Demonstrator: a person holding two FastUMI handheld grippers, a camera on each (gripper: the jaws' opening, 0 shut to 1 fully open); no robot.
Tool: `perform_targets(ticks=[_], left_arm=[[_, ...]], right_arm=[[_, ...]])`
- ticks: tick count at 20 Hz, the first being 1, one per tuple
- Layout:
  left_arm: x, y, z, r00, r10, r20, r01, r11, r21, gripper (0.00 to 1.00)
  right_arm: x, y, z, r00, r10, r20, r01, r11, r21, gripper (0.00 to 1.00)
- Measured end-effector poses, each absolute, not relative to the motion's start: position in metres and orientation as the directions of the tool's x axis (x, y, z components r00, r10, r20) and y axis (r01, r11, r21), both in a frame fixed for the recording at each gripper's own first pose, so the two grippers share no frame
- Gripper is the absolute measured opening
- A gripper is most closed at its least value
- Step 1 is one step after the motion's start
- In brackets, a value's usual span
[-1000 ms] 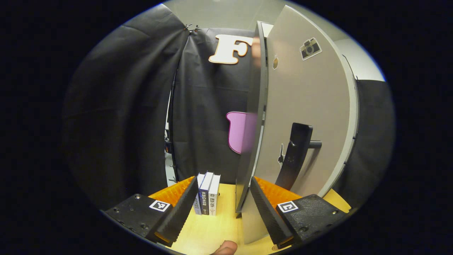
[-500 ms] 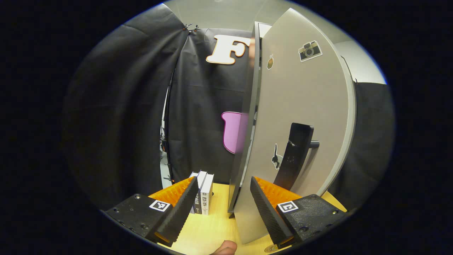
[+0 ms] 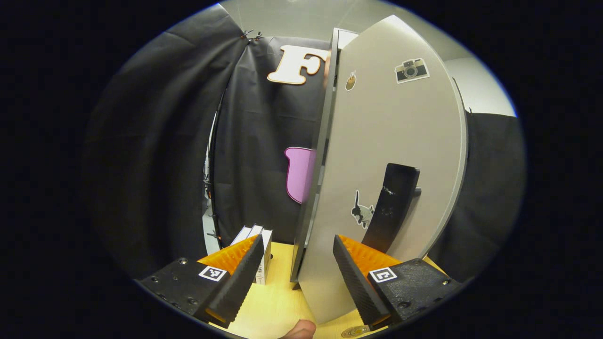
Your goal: Grasp the bottle in the cabinet with the left hand and place it on the coaster, then close the right door with the right hand and the left door with the left hand.
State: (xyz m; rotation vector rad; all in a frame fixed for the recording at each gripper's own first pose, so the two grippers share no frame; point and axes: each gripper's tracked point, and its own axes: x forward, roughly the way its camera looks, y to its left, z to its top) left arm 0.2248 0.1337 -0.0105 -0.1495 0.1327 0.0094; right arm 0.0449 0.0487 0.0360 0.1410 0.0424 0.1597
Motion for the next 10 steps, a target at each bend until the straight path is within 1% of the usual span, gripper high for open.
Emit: perform_targets(ticks=[1, 5, 10], left_arm=[[0.226, 0.133, -0.009, 0.992, 0.000, -0.127, -0.018, 0.990, -0.139, 0.95], [0.228, 0.123, -0.009, 0.993, -0.015, -0.121, -0.001, 0.991, -0.130, 0.94], [0.239, 0.122, -0.020, 0.988, 0.008, -0.157, -0.028, 0.991, -0.130, 0.95]], right_arm=[[0.048, 0.052, 0.035, 0.985, 0.167, -0.030, -0.161, 0.976, 0.147, 0.94], [0.063, 0.058, 0.031, 0.984, 0.175, -0.043, -0.166, 0.973, 0.158, 0.94], [0.070, 0.058, 0.028, 0.984, 0.173, -0.045, -0.164, 0.974, 0.158, 0.94]])
